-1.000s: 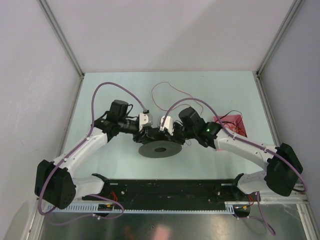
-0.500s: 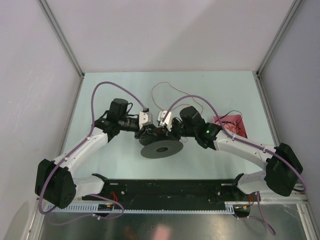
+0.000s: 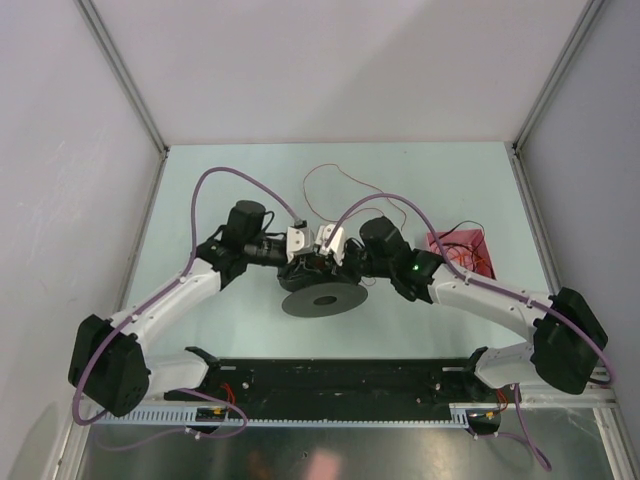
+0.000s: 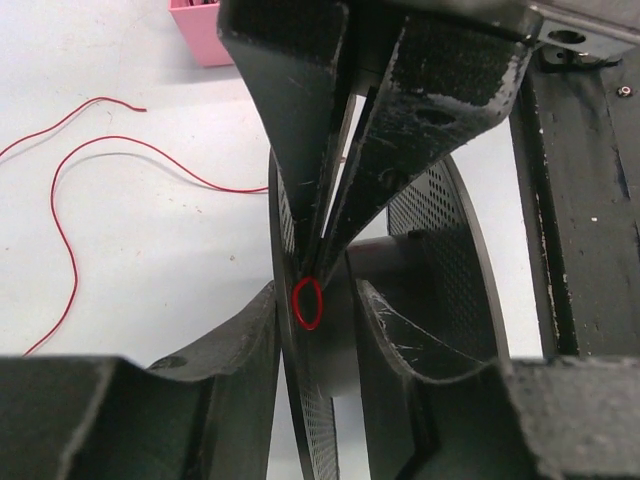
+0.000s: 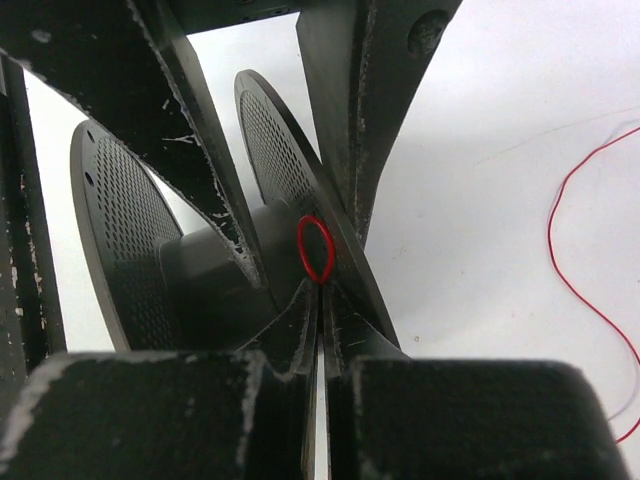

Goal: Wrap the cables

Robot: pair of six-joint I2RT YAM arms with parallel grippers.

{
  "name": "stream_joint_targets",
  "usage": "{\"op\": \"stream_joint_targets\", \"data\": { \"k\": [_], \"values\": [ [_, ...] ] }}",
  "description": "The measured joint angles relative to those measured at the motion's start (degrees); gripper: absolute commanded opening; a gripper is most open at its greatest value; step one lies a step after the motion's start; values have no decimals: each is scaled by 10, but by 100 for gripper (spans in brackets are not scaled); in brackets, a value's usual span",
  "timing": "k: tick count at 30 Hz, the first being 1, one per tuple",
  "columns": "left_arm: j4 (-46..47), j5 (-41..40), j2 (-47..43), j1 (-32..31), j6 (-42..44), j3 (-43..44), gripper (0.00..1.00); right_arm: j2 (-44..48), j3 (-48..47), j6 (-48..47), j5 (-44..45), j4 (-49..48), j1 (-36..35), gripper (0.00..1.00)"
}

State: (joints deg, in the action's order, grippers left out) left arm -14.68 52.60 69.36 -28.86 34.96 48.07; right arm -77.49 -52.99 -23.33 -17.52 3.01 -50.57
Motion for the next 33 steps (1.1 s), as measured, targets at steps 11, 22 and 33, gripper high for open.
{"op": "stream_joint_targets", "data": {
  "k": [11, 22, 33],
  "values": [
    [35, -31, 0, -7, -10, -9, 3, 7, 11, 23, 9, -8, 0, 0],
    [46, -43, 0, -10, -16, -9, 0, 37, 14, 40, -10, 21, 28, 32],
    [54, -32, 0, -14, -5, -11, 0, 114, 16, 22, -40, 76, 79, 62]
  ]
}}
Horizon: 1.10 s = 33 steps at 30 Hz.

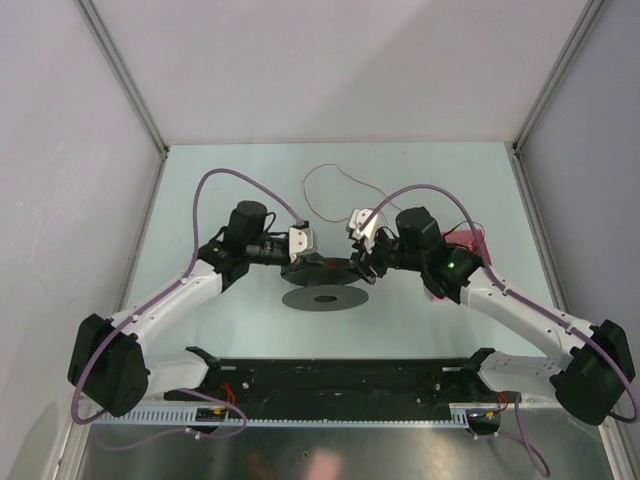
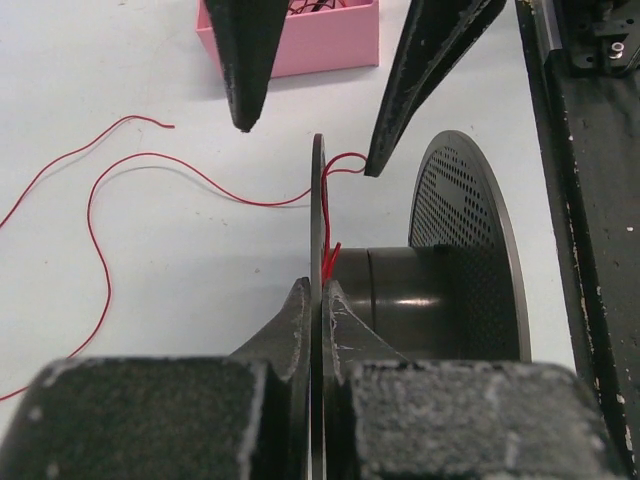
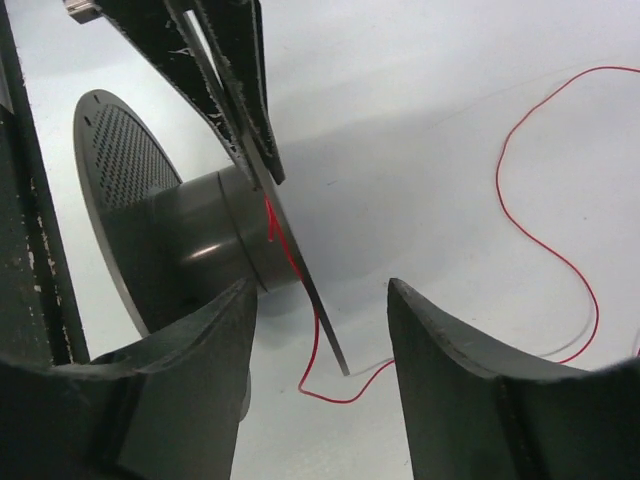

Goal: Wrap the cables

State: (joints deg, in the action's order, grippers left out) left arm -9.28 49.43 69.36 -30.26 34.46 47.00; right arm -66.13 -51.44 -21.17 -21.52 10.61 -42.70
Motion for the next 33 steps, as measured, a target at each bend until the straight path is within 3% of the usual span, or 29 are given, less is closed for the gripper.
{"op": "stream_joint_targets", "data": {
  "k": [6, 9, 16, 21, 23, 24, 28, 33],
  "values": [
    [-1, 7, 0, -1, 11, 0, 0, -28, 0, -3, -22, -28, 7, 65],
    [-2, 8, 0, -1, 16, 0, 0, -50, 0, -5, -44, -42, 7, 61],
    [-3, 14, 0, -1, 22, 0, 0, -94, 0, -17, -96, -63, 13, 33],
    [-2, 16, 0, -1, 31, -1, 0, -115, 0, -23, -132, -68, 30, 6],
    [-1, 12, 0, 1, 34, -2, 1, -118, 0, -36, -149, -70, 32, 1],
    [-3, 12, 0, 2, 35, -3, 4, -120, 0, -45, -155, -70, 32, 1],
    [-3, 11, 0, 2, 44, -5, 34, -125, 0, -59, -170, -70, 33, 0],
    [-12, -4, 0, -2, 76, -13, 43, -130, 0, -52, -170, -73, 37, 0]
  ]
}}
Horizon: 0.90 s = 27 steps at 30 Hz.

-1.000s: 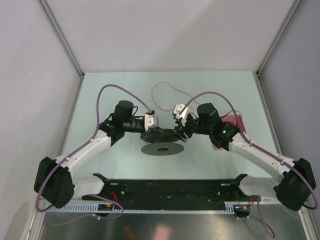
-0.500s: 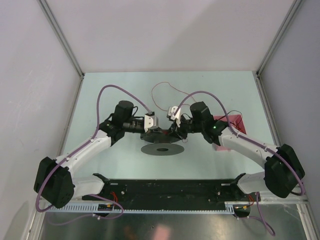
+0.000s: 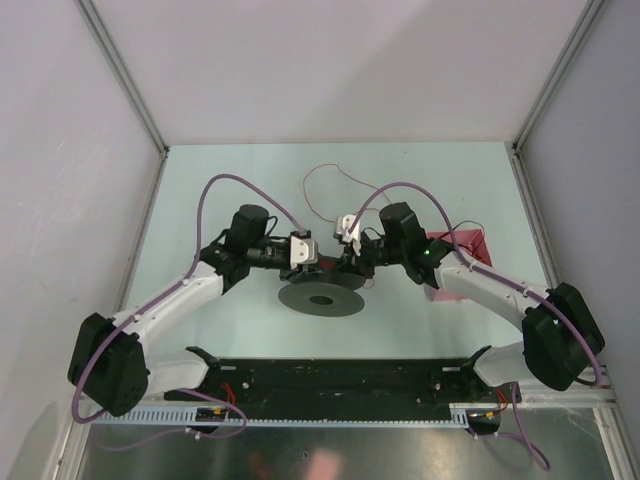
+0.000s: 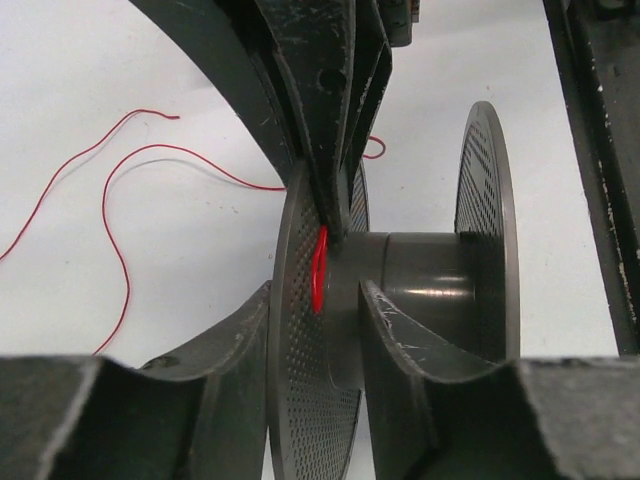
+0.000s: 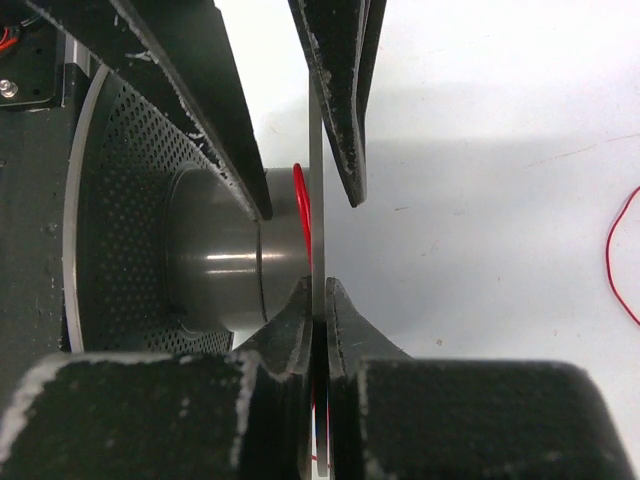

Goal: Wrap the cables

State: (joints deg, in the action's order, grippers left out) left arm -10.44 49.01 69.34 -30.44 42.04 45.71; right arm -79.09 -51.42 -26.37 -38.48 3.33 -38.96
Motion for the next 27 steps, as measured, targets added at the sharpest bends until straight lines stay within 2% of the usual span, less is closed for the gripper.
{"op": "stream_joint_targets", "data": {
  "k": [8, 13, 22, 25, 27],
  "values": [
    [-1, -18, 21, -14, 10, 2, 47, 0, 0, -5, 1, -2, 0, 0],
    [0, -19, 38, -21, 9, 15, 45, -1, 0, -7, 0, -5, -2, 0],
    [-5, -24, 54, -25, -11, 36, 18, -1, 0, -8, 4, -8, -6, 0],
    [-8, -23, 54, -25, -21, 39, 3, -1, 0, -12, 4, -9, -7, 0],
    [-15, -21, 55, -25, -36, 42, 1, -1, 0, -21, 3, -10, -7, 0]
  ]
}}
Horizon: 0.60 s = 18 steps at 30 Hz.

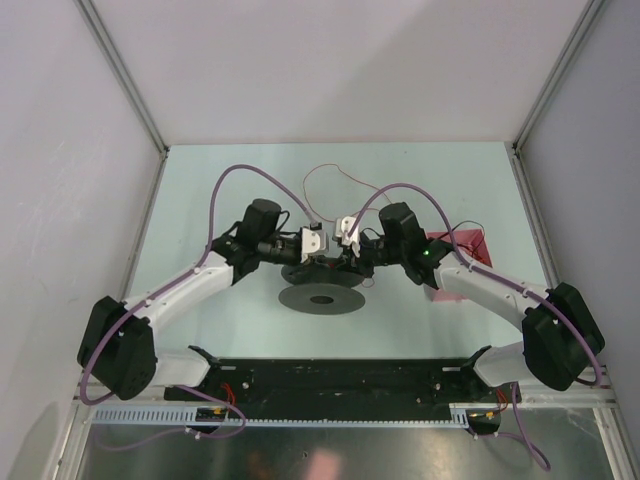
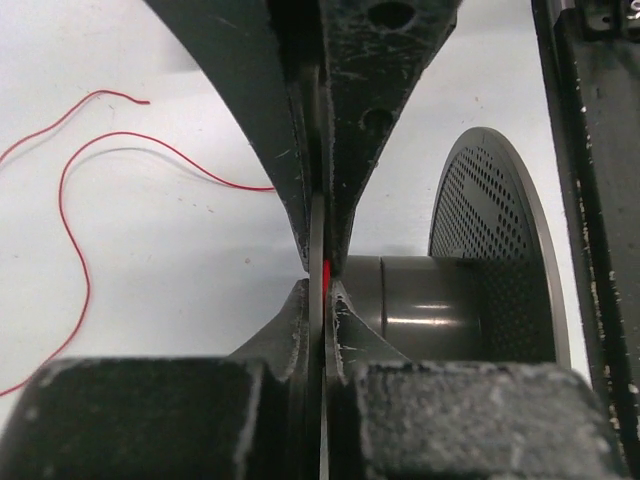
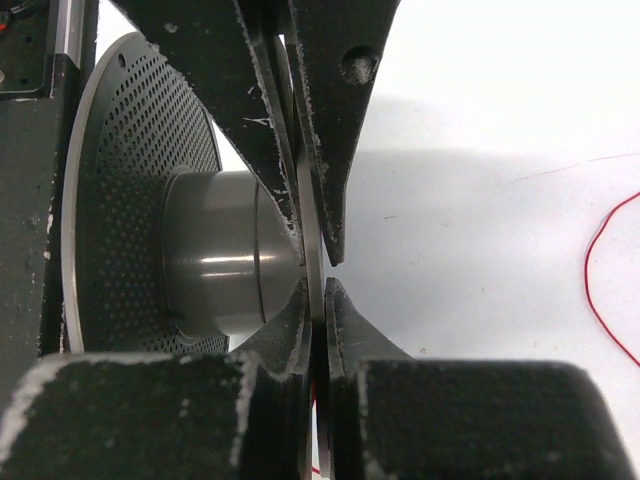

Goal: Wrap the cables

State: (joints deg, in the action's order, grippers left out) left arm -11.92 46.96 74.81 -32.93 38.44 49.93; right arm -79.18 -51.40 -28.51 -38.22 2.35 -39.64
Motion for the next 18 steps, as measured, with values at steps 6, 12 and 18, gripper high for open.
{"op": "stream_joint_targets", "data": {
  "k": [6, 12, 18],
  "values": [
    [-9, 4, 0, 5, -26, 4, 0, 0, 0, -4, -2, -2, 3, 34],
    [-7, 12, -3, 27, -34, 4, 0, 5, 0, -4, 0, 13, 35, 47],
    [-9, 5, -20, 46, -23, 4, 0, 9, 0, -36, -7, 74, 80, 47]
  ]
}}
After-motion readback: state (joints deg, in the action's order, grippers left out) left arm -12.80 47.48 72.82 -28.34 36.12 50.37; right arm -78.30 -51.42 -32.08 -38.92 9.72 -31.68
